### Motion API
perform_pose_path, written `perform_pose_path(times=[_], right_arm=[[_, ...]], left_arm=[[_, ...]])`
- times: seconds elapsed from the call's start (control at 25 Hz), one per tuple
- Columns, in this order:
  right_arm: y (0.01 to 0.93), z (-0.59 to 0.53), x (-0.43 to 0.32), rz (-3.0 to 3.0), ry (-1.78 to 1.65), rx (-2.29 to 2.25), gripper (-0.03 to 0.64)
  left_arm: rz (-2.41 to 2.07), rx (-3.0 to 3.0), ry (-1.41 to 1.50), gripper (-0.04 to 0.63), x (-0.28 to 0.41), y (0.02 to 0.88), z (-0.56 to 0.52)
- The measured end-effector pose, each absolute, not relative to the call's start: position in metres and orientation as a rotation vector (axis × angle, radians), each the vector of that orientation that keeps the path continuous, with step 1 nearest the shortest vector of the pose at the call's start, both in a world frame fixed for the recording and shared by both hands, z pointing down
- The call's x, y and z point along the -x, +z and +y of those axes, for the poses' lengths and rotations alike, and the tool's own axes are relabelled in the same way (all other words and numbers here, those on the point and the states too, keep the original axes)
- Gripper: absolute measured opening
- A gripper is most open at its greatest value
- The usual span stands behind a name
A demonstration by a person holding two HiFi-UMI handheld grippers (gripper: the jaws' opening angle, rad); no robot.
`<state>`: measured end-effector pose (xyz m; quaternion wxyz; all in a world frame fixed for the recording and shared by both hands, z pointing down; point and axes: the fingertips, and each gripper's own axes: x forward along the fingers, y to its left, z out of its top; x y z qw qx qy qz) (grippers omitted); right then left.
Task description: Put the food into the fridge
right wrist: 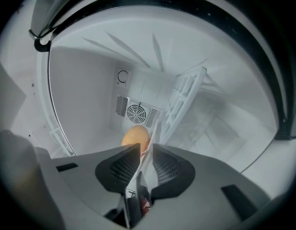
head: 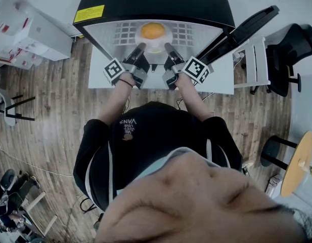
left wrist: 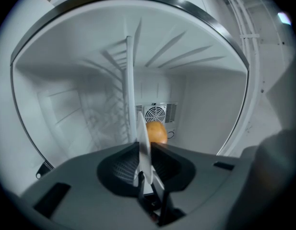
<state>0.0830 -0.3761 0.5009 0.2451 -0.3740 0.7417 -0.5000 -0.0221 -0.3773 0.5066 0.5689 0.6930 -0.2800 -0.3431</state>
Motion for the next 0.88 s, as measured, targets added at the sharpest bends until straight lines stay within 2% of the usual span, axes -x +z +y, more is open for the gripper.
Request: perform_pose_path(times=[0.28, 0.88], right_arm=[[0.500, -0.367, -0.084, 2.116, -1.276, 1.080, 0.095], [0.500, -0.346, -0.080, 2.273, -1.137, 1.182, 0.098]], left_arm=[[-0.634, -1.629, -0.845, 0.063, 0.025, 0.504, -0.377], [-0.690, -1.697, -0.821, 0.091, 0.040, 0.505, -0.365]])
